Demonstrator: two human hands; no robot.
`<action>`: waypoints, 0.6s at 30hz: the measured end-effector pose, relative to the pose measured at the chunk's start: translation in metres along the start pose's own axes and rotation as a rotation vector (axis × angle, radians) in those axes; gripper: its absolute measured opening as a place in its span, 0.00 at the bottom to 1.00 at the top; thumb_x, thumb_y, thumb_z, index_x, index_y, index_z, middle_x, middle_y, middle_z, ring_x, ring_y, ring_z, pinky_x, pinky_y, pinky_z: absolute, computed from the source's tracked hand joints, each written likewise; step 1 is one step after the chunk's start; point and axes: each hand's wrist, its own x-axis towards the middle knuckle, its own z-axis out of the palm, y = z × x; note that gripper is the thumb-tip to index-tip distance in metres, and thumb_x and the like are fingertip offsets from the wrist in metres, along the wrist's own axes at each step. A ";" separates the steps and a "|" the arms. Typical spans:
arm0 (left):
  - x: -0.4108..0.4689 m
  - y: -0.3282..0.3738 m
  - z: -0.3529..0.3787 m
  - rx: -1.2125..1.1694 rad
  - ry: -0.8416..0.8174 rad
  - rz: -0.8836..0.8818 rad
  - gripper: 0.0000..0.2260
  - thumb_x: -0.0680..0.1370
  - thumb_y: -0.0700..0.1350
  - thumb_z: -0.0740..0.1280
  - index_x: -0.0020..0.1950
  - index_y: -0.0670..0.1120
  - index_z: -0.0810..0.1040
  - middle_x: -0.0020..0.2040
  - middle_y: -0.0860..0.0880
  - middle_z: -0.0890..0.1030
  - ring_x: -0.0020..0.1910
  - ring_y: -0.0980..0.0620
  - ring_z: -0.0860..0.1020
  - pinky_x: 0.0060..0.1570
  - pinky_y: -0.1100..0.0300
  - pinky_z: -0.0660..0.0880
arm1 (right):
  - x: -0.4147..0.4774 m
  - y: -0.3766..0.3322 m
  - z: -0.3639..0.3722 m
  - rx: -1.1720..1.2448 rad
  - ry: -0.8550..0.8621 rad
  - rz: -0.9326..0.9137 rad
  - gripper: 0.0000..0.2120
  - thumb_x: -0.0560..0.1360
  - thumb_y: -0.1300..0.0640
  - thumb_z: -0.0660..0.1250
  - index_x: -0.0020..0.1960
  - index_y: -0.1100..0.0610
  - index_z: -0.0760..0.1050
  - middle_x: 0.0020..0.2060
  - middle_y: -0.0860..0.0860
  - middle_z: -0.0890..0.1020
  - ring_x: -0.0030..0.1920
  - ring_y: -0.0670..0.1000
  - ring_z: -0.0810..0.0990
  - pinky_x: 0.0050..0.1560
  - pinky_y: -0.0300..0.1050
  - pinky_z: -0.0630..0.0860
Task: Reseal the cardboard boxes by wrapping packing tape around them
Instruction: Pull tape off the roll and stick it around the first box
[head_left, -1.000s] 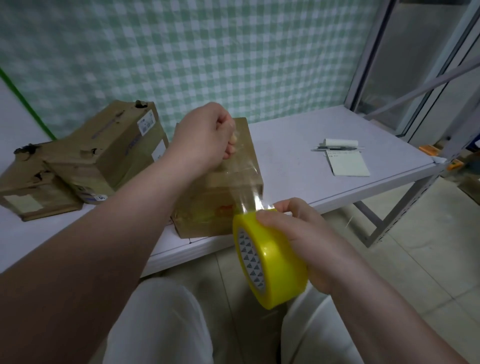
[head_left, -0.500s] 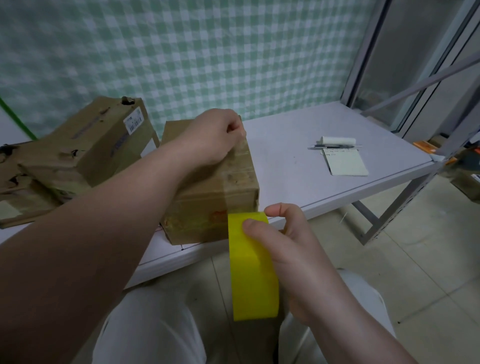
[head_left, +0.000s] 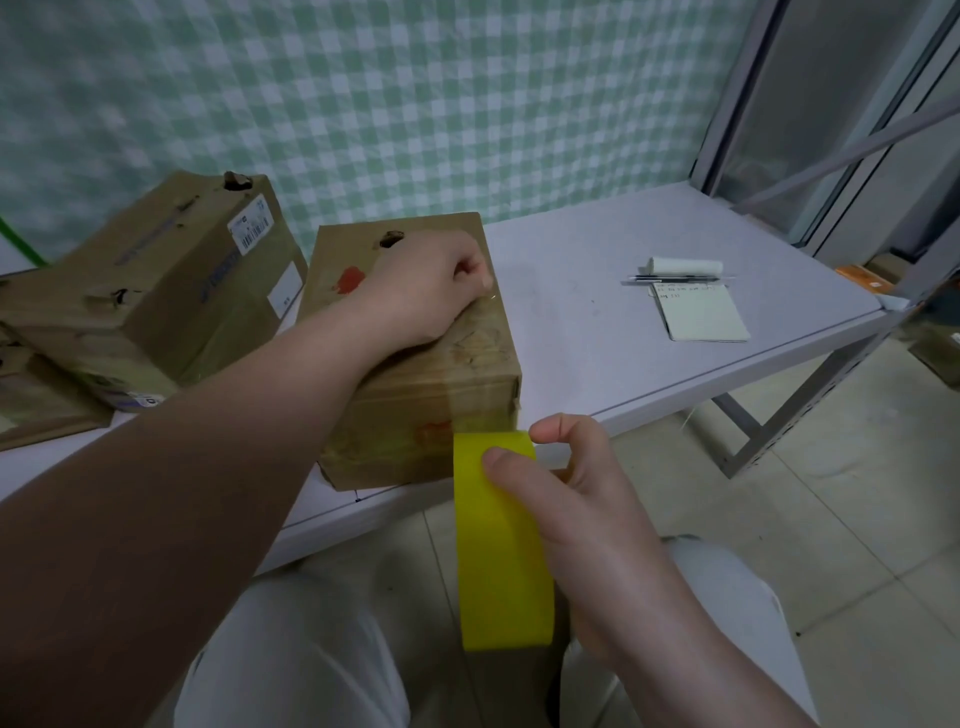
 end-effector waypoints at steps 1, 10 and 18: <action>0.000 -0.001 0.002 0.010 0.004 0.002 0.05 0.80 0.47 0.62 0.46 0.48 0.76 0.39 0.58 0.74 0.40 0.57 0.73 0.42 0.60 0.70 | 0.001 0.000 0.000 -0.001 -0.001 0.002 0.18 0.60 0.45 0.69 0.47 0.43 0.68 0.30 0.53 0.77 0.33 0.55 0.77 0.40 0.62 0.79; 0.005 -0.009 0.010 0.085 0.101 0.049 0.06 0.79 0.47 0.63 0.44 0.47 0.71 0.37 0.57 0.70 0.40 0.54 0.70 0.42 0.58 0.66 | 0.004 0.004 -0.001 -0.049 0.014 0.013 0.14 0.59 0.43 0.70 0.41 0.38 0.69 0.35 0.56 0.80 0.35 0.57 0.79 0.40 0.64 0.79; -0.033 0.010 -0.013 0.141 0.132 0.313 0.15 0.81 0.48 0.59 0.64 0.48 0.77 0.61 0.52 0.79 0.60 0.54 0.75 0.55 0.66 0.64 | 0.007 0.009 -0.001 -0.057 0.014 -0.007 0.15 0.55 0.41 0.71 0.39 0.37 0.69 0.36 0.58 0.79 0.36 0.57 0.78 0.41 0.64 0.78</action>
